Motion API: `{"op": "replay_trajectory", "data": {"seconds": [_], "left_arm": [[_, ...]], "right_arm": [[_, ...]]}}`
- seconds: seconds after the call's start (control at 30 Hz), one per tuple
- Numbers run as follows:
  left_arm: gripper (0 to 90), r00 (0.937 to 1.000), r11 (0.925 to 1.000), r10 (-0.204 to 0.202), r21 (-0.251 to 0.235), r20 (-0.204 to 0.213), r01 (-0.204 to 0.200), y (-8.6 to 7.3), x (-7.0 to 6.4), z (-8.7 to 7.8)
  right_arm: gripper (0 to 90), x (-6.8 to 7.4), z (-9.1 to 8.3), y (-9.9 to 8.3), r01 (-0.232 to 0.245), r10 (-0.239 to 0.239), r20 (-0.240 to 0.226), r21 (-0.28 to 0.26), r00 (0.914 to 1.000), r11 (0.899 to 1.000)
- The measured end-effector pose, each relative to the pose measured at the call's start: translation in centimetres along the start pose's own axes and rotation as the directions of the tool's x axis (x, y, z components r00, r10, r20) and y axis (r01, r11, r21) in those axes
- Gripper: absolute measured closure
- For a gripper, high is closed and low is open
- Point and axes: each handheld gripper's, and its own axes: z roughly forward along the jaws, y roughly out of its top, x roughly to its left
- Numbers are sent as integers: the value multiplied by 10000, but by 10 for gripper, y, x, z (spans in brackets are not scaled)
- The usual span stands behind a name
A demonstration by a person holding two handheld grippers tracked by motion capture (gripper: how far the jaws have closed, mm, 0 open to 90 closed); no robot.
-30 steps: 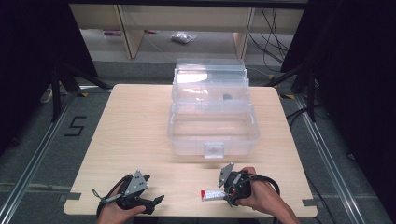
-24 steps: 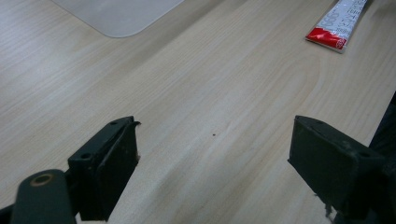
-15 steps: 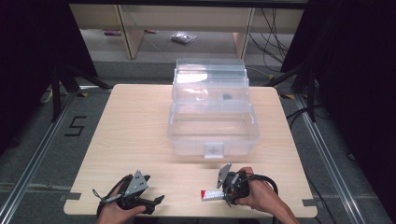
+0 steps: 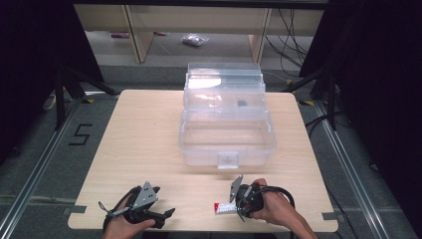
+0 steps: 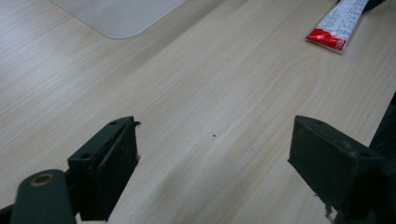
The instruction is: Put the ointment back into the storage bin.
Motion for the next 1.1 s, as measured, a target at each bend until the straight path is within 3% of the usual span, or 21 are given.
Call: {"op": "replay_trajectory", "data": {"seconds": [0.07, 0.17, 0.27, 0.3, 0.33, 0.43, 0.5, 0.53, 0.57, 0.6, 0.63, 0.67, 0.77, 0.8, 0.87, 0.9, 0.93, 1.0, 1.03, 1.1], "left_arm": [[151, 10000, 10000, -69, -58, -9, 69, 0, 0, 1], [151, 9999, 9998, 136, 123, -70, -136, 0, 1, 0], [151, 9999, 9999, 93, 65, -58, -93, 0, 0, 0], [151, 9999, 9999, 115, 93, -64, -114, 0, 1, 0], [151, 9999, 9999, 126, 112, -69, -125, 0, 1, 0], [151, 9999, 10000, 87, 9, -50, -87, 0, 1, 1], [151, 9999, 10000, 91, 16, -57, -91, 0, 1, 1], [151, 9999, 10000, 85, 11, -56, -85, 0, 1, 1], [151, 10000, 10000, 84, 0, -52, -84, 0, 1, 1], [151, 10000, 10000, 84, 0, -52, -84, 0, 1, 1], [151, 9999, 10000, 84, 6, -59, -84, 0, 1, 1], [151, 9999, 10000, 81, 6, -61, -81, 0, 1, 1], [151, 10000, 10000, 83, 5, -50, -83, 0, 1, 1], [151, 10000, 10000, 81, 18, -54, -81, 0, 1, 1], [151, 10000, 10000, 81, 12, -47, -81, 0, 1, 1], [151, 10000, 10000, 81, 12, -47, -81, 0, 1, 1], [151, 9999, 10000, 94, 18, -54, -94, 0, 1, 1], [151, 9999, 10000, 72, 21, -73, -72, 0, 1, 1], [151, 9999, 10000, 72, 21, -73, -72, 0, 1, 1], [151, 9999, 10000, 73, 16, -70, -73, 0, 1, 1]], "right_arm": [[674, 1, 0, 0, -95, 95, -37, 58, 9999, 9999], [690, -1, 1, 0, 256, -256, -105, -17, 9996, 9997], [704, 2, 0, -1, -70, 73, -169, 192, 9998, 9998], [704, 1, 0, 0, 62, -58, -197, 202, 9998, 9998], [706, 4, -2, 1, -318, 329, -283, 381, 9991, 9988], [707, 4, -2, 1, -373, 385, -240, 489, 9990, 9981], [708, 4, -2, 1, -288, 297, -208, 444, 9993, 9986], [708, 3, -3, 1, -137, 150, -301, 433, 9994, 9990], [709, 1, -2, 0, 313, -308, -173, 283, 9994, 9991], [709, 1, -3, 0, 319, -316, -150, 261, 9994, 9991], [709, 6, -7, 0, -526, 533, -124, 516, 9985, 9973], [709, 3, -6, -1, -100, 104, -101, 385, 9999, 9992], [709, 5, -8, -1, -390, 400, -195, 497, 9990, 9980], [710, 3, -8, -1, -53, 59, -161, 406, 9999, 9992], [710, 4, -9, -1, -345, 349, -81, 424, 9994, 9985], [709, 2, -9, -1, -59, 62, -80, 313, 9999, 9995], [710, 3, -11, -1, -360, 365, -141, 392, 9992, 9986], [710, 1, -13, 0, -253, 259, -174, 379, 9995, 9990], [710, 3, -14, 0, -572, 576, -90, 344, 9983, 9978], [710, 1, -16, 0, -418, 418, 4, 216, 9991, 9989]]}}
